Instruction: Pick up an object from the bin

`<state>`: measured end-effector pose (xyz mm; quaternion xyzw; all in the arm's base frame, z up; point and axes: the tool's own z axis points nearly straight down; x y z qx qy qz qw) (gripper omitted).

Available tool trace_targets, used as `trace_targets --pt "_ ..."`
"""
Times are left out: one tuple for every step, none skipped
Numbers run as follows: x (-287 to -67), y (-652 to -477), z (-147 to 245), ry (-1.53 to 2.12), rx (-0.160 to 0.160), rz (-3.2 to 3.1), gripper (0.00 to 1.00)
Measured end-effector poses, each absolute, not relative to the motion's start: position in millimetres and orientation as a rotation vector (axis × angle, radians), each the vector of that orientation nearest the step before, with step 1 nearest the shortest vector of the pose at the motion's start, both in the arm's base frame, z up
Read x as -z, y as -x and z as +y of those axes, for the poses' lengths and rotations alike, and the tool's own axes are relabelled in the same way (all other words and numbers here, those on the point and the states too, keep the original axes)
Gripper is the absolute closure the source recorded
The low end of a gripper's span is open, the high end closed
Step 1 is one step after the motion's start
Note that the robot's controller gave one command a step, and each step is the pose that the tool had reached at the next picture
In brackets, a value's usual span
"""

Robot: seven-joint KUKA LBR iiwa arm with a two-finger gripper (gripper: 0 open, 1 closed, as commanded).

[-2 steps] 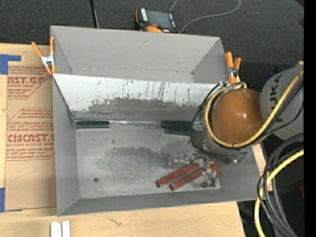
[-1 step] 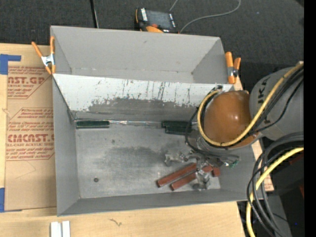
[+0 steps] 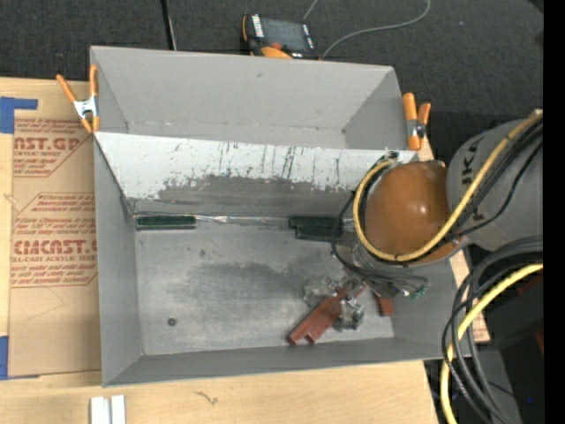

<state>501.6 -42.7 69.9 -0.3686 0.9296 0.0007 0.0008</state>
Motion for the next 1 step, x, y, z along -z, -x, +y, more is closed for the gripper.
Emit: trace_targets --pt "-218.6 -500.2 -39.6 1.044 0.004 2.954 1.00"
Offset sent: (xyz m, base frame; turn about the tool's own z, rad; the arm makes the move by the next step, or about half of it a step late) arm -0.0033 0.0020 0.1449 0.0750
